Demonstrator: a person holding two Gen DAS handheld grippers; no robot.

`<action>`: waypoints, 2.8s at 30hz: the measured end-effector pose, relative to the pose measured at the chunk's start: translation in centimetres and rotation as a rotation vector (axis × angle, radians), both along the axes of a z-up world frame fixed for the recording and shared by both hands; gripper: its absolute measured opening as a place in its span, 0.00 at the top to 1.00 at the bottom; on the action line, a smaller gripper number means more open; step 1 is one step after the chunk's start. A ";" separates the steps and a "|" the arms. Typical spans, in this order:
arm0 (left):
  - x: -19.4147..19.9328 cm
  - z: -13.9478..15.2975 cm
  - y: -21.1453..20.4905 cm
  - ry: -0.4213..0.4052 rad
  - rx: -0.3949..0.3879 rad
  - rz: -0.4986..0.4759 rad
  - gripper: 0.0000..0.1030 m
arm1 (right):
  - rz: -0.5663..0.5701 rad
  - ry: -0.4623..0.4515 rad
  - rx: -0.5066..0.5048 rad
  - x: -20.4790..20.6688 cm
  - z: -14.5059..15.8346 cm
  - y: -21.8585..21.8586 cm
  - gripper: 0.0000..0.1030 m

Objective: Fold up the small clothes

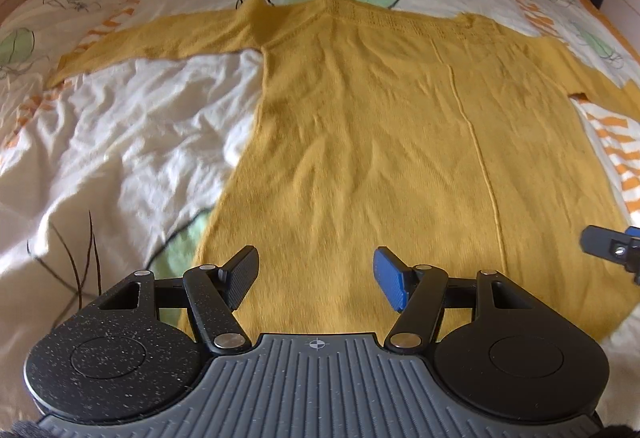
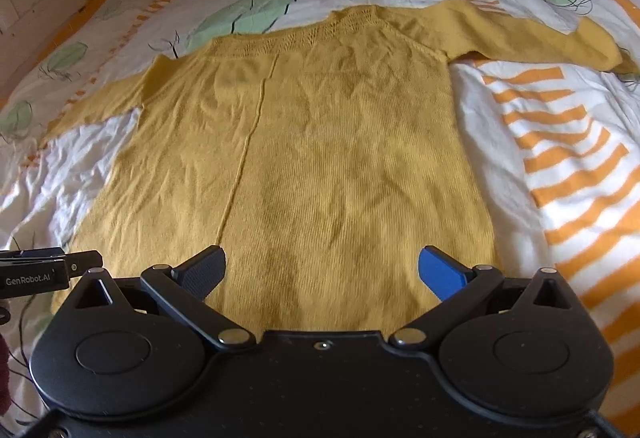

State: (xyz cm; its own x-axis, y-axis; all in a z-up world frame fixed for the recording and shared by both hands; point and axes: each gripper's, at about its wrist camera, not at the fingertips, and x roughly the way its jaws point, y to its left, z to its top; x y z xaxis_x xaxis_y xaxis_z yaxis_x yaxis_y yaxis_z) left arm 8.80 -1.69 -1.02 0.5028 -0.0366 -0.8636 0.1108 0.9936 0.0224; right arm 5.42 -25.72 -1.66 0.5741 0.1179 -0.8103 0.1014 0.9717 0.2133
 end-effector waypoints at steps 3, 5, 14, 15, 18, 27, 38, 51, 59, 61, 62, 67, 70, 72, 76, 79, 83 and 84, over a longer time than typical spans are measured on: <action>1.3 0.2 -0.2 -0.025 0.014 -0.001 0.40 | -0.001 -0.007 0.018 1.2 0.3 -1.8 0.00; 2.3 0.4 -0.4 -0.044 0.019 0.000 0.40 | -0.019 -0.024 0.027 2.1 0.8 -3.4 0.00; 7.4 1.0 -2.4 -0.132 0.030 -0.017 0.40 | -0.166 -0.054 0.008 6.8 2.5 -13.4 0.00; 8.0 1.0 -2.7 -0.142 0.033 -0.019 0.40 | -0.182 -0.051 -0.004 7.2 2.6 -14.6 0.00; 9.5 0.8 -3.7 -0.165 0.041 -0.027 0.40 | -0.227 -0.050 -0.034 8.4 3.0 -18.3 0.00; 12.6 -1.7 -6.3 -0.199 0.072 -0.047 0.40 | -0.442 -0.079 -0.054 11.2 3.9 -30.2 0.00; 14.8 -5.8 -7.8 -0.202 0.065 -0.052 0.40 | -0.630 -0.062 -0.074 13.8 0.3 -39.4 0.00; 13.9 -7.3 -6.7 -0.296 -0.002 -0.010 0.20 | -0.648 -0.001 -0.017 15.6 -4.4 -41.0 0.23; 14.9 -6.4 -6.4 -0.203 -0.018 -0.054 0.21 | -0.655 -0.047 -0.029 14.6 -3.0 -41.1 0.86; 15.1 -5.6 -6.0 -0.173 -0.052 -0.063 0.22 | -0.673 -0.072 -0.064 13.9 -1.5 -41.2 0.86; 15.1 -5.3 -5.8 -0.167 -0.066 -0.064 0.22 | -0.677 -0.078 -0.091 13.6 -0.7 -41.2 0.86; 15.2 -3.0 -5.1 -0.163 -0.081 -0.102 0.22 | -0.690 -0.128 -0.131 12.0 3.9 -41.3 0.86; 15.7 -1.8 -4.5 -0.146 -0.096 -0.133 0.22 | -0.638 -0.165 -0.152 12.3 6.6 -39.4 0.86; 15.9 -1.0 -3.8 -0.155 -0.097 -0.149 0.22 | -0.590 -0.203 -0.146 12.9 8.4 -37.5 0.86; 16.1 0.3 -2.1 -0.190 -0.091 -0.155 0.22 | -0.474 -0.301 -0.127 14.5 12.5 -32.5 0.86; 16.5 0.7 -0.3 -0.201 -0.099 -0.142 0.22 | -0.379 -0.376 -0.101 16.1 15.7 -28.1 0.86; 17.1 0.8 1.9 -0.208 -0.104 -0.132 0.22 | -0.238 -0.444 -0.031 18.6 18.3 -21.6 0.86; 17.3 0.7 2.4 -0.213 -0.102 -0.130 0.22 | -0.199 -0.454 -0.015 19.3 18.6 -19.8 0.86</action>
